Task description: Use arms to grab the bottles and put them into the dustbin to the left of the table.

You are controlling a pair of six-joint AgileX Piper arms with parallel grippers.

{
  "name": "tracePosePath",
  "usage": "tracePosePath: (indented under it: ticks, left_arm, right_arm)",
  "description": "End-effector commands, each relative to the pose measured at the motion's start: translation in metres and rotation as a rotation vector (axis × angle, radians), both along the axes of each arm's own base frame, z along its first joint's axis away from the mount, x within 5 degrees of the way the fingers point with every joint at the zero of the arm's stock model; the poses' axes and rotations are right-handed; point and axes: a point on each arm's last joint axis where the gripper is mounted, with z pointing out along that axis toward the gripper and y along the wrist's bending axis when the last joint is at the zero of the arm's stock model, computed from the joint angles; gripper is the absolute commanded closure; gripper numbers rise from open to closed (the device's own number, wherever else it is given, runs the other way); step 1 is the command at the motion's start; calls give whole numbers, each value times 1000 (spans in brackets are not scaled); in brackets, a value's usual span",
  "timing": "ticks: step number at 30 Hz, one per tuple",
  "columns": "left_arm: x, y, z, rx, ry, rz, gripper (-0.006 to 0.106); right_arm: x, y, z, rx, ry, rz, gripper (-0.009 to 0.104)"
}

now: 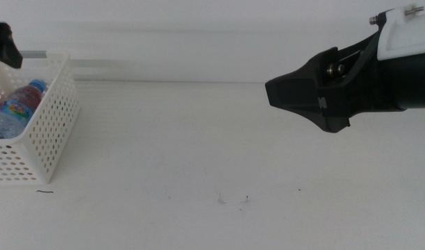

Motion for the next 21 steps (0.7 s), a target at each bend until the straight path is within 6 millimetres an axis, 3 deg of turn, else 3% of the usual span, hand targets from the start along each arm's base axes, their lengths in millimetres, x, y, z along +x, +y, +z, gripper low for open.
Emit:
tracePosePath:
  ticks: [1, 6, 12, 21]
  left_arm:
    - [-26, -17, 23, -25, -122, -21, 10]
    - [-86, -62, 50, -81, -370, -147, 10]
    - [-157, -85, 75, -31, -625, -164, 10]
    - [-189, -90, 87, -30, -671, -189, 10]
  right_arm:
    - [-1, -1, 3, -1, -19, 1, 4]
    - [-1, -1, 3, -1, -19, 1, 4]
    - [-1, -1, 3, -1, -19, 1, 4]
    - [-1, -1, 3, -1, -19, 1, 4]
